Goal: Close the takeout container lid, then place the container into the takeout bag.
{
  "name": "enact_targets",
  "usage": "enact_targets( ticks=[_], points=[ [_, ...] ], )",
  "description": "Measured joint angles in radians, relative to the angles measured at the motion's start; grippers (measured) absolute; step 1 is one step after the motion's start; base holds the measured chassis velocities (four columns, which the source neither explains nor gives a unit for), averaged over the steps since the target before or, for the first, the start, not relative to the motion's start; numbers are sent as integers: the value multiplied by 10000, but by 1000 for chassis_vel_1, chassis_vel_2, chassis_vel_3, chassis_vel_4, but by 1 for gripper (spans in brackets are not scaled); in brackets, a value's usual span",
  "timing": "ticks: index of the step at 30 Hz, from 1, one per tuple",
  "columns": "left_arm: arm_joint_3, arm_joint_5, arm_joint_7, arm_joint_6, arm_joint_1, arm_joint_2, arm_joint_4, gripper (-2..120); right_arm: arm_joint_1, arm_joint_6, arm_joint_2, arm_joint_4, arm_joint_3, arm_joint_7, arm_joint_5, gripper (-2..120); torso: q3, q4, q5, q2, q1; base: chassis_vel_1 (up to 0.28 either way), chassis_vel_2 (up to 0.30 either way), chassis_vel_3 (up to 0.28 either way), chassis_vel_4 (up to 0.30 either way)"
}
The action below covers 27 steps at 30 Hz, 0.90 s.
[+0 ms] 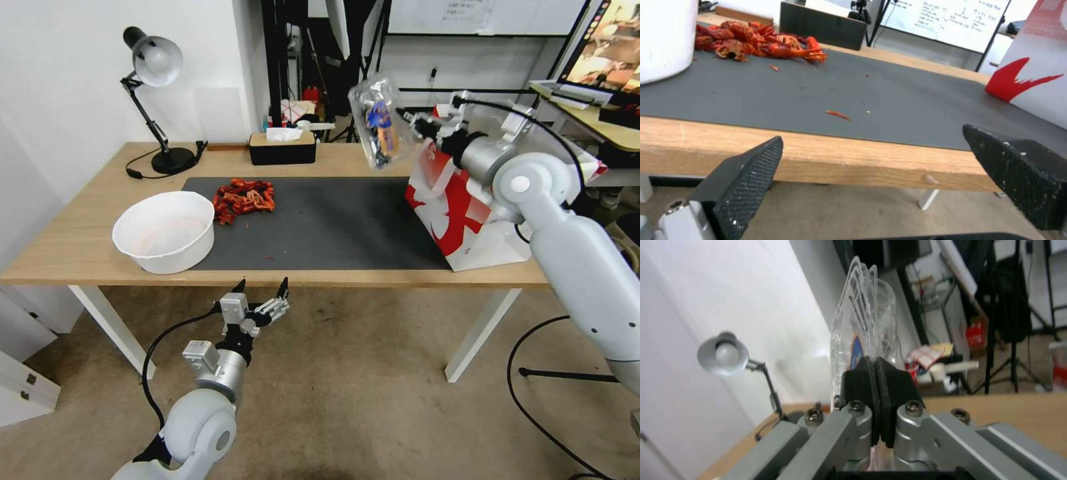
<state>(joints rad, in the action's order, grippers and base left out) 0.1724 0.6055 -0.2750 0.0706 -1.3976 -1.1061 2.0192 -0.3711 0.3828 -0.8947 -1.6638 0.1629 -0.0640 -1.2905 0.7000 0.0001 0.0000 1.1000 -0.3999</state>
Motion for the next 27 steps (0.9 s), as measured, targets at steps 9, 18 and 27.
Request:
enact_targets(
  ticks=[9,18,27],
  points=[
    [-1,-173,15,182,-86,-119,-168,100,41,-1092,902,-286,497,-509,1320,0,0,-1,-3,1,-1,0,0,0,0],
    [-64,-216,63,211,-75,-188,-196,100,-901,-1179,1692,-716,1198,-1175,2167,0,1,-3,4,0,-2,0,0,0,0],
    [-119,-335,70,273,-239,-223,-197,100,-2231,-1181,2026,-1254,2392,-1429,2276,0,0,1,-1,0,-1,0,0,0,0]
  ],
)
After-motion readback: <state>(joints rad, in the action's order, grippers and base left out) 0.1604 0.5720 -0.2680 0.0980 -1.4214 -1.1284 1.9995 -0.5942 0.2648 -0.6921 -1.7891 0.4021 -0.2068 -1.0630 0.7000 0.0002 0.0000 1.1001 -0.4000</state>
